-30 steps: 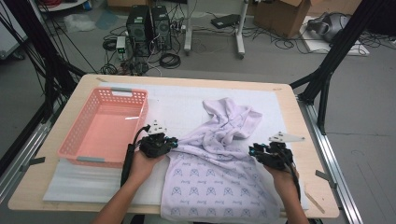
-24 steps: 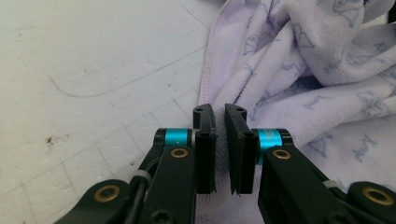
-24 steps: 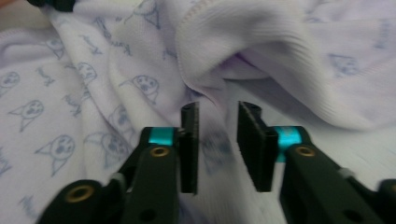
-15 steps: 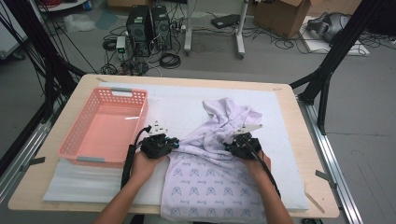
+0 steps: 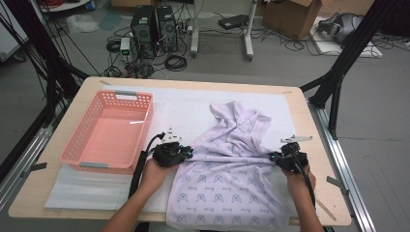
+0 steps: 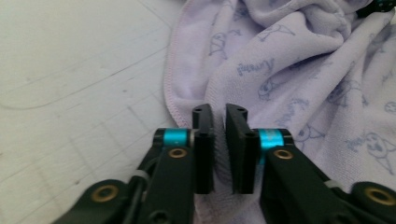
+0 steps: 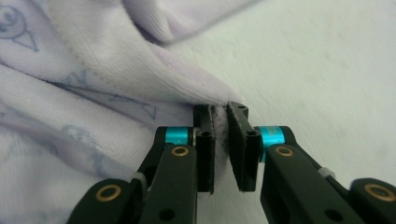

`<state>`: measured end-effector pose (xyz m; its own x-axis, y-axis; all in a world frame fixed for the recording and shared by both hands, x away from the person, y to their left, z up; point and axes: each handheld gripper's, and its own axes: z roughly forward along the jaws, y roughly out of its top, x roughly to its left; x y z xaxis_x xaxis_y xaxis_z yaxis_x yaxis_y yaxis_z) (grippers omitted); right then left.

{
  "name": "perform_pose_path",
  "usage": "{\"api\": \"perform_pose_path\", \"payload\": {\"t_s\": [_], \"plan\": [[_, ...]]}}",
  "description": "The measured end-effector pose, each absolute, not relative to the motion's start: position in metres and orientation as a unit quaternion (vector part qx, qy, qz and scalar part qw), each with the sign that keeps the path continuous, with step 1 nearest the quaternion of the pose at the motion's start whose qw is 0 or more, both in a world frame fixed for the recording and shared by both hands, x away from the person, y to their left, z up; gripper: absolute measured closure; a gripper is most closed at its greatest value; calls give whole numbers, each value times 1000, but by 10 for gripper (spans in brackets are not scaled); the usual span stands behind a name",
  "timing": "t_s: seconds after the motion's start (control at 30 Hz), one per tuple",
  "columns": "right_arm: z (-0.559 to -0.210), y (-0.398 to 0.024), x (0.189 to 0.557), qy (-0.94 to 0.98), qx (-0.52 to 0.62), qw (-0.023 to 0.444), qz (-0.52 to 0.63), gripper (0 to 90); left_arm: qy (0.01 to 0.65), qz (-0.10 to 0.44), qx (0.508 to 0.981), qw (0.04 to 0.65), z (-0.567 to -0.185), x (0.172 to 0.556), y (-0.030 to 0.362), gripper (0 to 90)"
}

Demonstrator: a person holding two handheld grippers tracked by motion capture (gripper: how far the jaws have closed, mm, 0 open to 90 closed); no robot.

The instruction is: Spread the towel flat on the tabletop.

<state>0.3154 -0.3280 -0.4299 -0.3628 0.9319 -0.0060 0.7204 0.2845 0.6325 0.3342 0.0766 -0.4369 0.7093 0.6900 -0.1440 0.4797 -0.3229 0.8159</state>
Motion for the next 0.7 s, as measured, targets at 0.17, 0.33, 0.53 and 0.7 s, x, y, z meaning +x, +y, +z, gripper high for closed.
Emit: {"api": "perform_pose_path", "payload": {"t_s": [0.17,0.33,0.53,0.7], "plan": [[-423,-344,301,768,543,203,270,700,386,114,787,468,-429,348,75,528],[-412,-352,291,754,520,194,352,610,392,130,786,461,-425,372,63,489],[-403,-353,286,744,504,218,381,606,406,127,787,446,-432,405,40,483],[-411,-347,292,751,503,209,373,608,412,120,795,430,-437,427,23,497]]}}
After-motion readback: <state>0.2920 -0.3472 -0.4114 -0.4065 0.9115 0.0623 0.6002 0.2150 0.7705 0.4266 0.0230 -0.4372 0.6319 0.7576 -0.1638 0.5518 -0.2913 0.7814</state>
